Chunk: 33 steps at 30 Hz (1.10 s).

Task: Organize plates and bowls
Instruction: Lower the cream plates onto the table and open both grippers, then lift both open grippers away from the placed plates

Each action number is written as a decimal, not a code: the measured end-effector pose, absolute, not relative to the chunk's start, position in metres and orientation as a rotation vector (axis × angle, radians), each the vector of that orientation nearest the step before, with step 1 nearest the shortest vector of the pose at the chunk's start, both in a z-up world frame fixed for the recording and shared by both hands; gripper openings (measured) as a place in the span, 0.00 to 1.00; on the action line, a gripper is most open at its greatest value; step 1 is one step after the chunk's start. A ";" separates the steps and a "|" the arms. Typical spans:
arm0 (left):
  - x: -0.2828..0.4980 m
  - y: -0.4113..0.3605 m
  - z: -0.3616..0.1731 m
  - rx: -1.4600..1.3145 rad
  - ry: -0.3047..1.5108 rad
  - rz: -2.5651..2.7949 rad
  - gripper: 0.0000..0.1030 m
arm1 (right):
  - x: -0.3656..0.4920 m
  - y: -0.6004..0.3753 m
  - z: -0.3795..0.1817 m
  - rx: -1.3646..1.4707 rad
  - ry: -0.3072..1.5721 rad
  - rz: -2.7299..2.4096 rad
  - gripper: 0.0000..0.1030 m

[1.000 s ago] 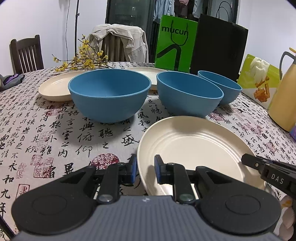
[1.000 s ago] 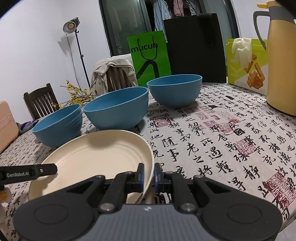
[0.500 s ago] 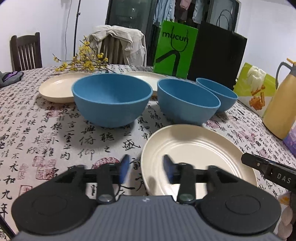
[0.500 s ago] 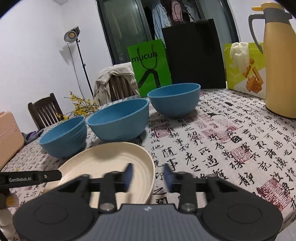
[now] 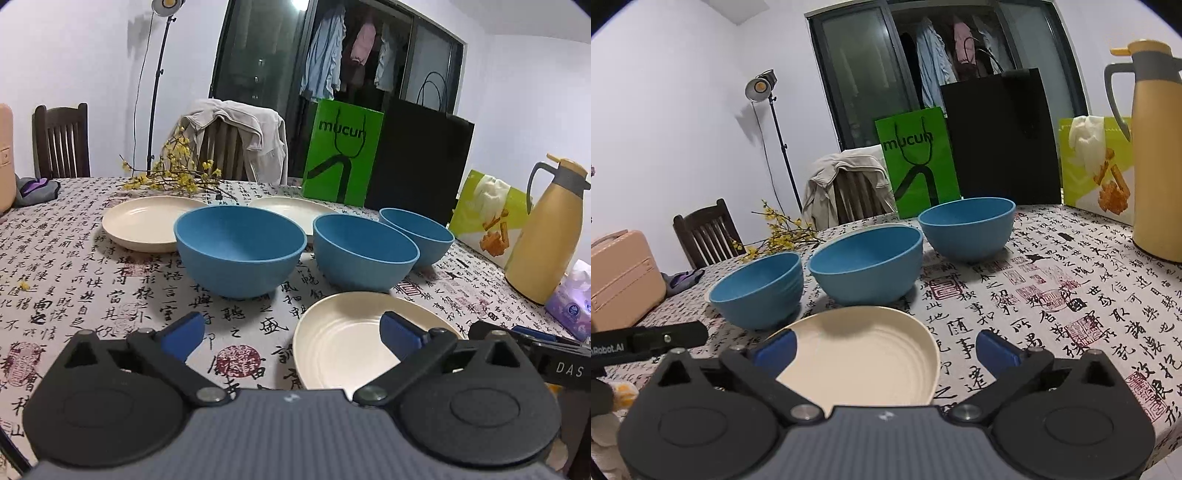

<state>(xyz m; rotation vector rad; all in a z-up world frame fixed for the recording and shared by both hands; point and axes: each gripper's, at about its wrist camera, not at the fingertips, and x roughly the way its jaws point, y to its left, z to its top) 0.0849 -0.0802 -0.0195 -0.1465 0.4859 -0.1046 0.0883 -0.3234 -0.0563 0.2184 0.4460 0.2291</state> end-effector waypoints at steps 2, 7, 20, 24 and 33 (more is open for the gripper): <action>0.081 -0.076 -0.018 -0.154 0.482 -0.104 1.00 | 0.085 -0.321 -0.054 0.215 0.443 0.227 1.00; 0.071 -0.064 -0.012 -0.166 0.467 -0.091 1.00 | 0.077 -0.316 -0.045 0.214 0.435 0.225 1.00; 0.065 -0.041 0.010 -0.169 0.426 -0.081 1.00 | 0.079 -0.301 -0.019 0.262 0.425 0.299 1.00; 0.069 -0.033 0.014 -0.176 0.429 -0.075 1.00 | 0.086 -0.293 -0.010 0.266 0.423 0.297 1.00; 0.087 -0.017 0.024 -0.179 0.462 -0.065 1.00 | 0.109 -0.269 0.002 0.205 0.480 0.337 1.00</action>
